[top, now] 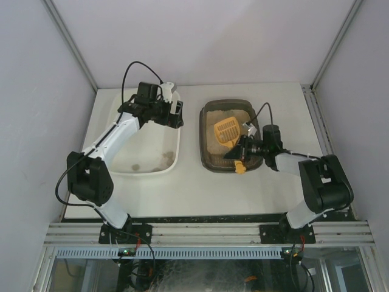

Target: Clean the litter box

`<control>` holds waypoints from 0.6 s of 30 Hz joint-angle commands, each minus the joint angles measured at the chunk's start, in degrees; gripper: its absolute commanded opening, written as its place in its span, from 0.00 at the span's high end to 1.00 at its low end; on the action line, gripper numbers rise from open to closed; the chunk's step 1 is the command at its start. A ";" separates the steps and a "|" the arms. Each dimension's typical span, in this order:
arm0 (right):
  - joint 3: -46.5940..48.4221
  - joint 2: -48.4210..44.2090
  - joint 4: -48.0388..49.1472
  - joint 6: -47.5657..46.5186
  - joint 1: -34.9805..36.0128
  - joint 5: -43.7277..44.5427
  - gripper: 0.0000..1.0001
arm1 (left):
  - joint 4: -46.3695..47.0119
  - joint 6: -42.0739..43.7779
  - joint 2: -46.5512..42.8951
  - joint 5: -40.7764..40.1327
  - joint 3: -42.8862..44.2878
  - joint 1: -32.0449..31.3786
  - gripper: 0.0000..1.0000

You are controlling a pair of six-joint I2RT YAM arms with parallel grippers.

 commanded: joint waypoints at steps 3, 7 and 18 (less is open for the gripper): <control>8.52 3.12 -5.05 4.66 5.48 -2.94 1.00 | 1.06 0.60 -2.93 -1.06 0.02 0.22 0.00; 7.51 3.09 4.00 12.38 1.78 -3.38 1.00 | -2.04 4.67 -3.91 0.71 1.24 1.14 0.00; 20.66 1.20 -17.97 4.28 9.95 4.59 1.00 | -25.57 13.20 -0.87 29.92 15.34 22.24 0.00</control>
